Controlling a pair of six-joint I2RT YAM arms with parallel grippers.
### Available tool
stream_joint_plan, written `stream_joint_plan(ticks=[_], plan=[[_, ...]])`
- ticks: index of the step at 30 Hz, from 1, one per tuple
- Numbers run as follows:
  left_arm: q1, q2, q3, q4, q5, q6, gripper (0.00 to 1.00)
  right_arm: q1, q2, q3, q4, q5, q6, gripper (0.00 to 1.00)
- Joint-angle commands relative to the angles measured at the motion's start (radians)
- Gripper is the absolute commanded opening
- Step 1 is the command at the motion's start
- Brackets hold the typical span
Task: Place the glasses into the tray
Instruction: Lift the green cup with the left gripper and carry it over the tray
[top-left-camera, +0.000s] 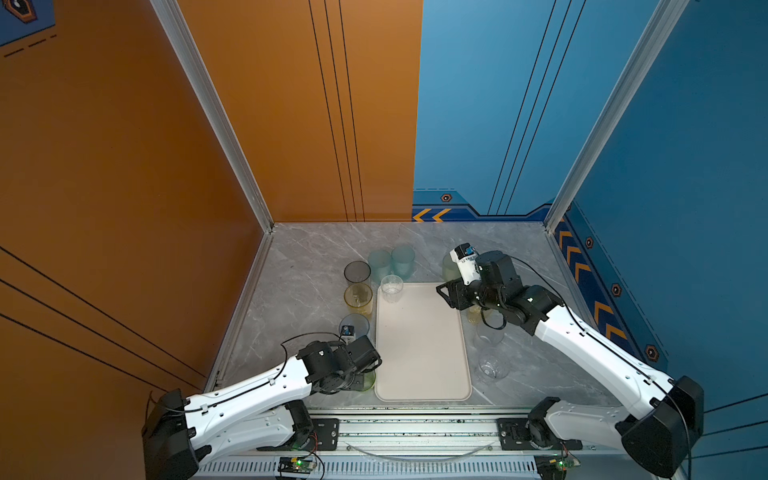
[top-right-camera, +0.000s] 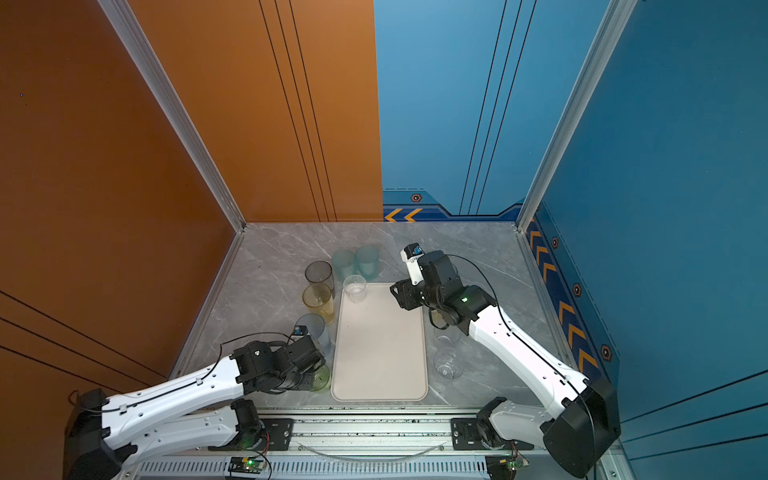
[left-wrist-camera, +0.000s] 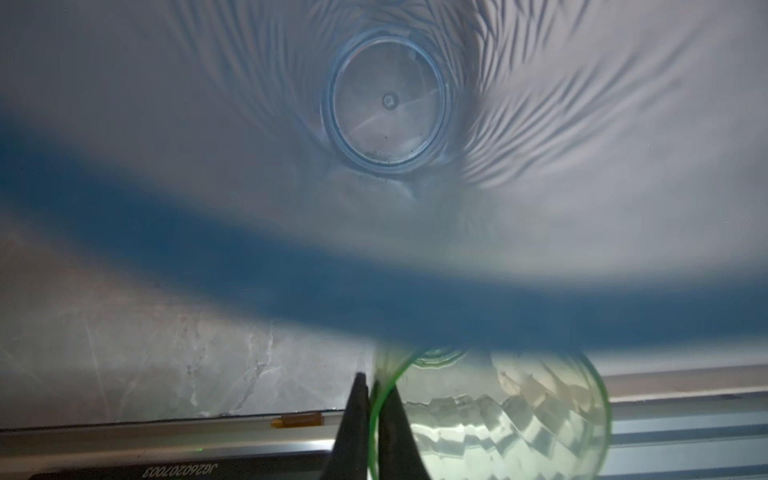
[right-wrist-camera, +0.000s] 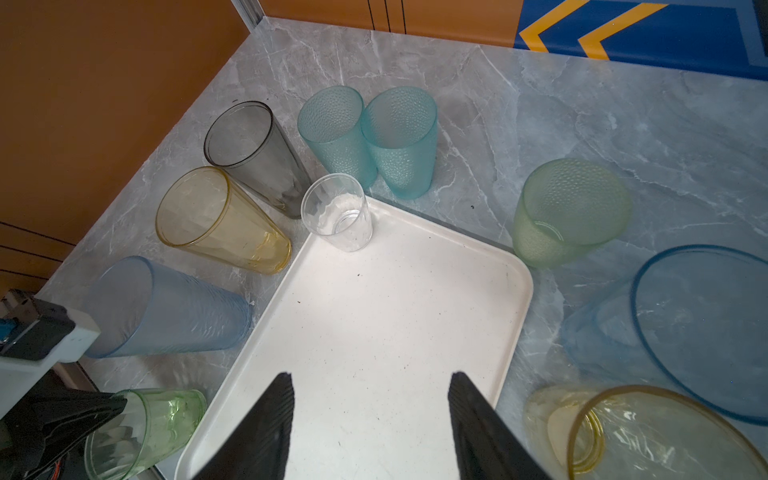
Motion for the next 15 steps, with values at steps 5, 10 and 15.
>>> stream_joint_plan(ticks=[5,10,15], plan=[[-0.065,0.036,0.131,-0.017,0.082,0.119,0.05,-0.010,-0.005,-0.014,-0.012,0.023,0.010,0.58],[-0.078,0.105,0.223,-0.040,0.081,0.166,0.05,-0.038,-0.016,-0.018,-0.020,0.015,0.015,0.58],[-0.075,0.131,0.282,-0.067,0.055,0.184,0.05,-0.048,-0.032,-0.021,-0.026,0.014,0.013,0.58]])
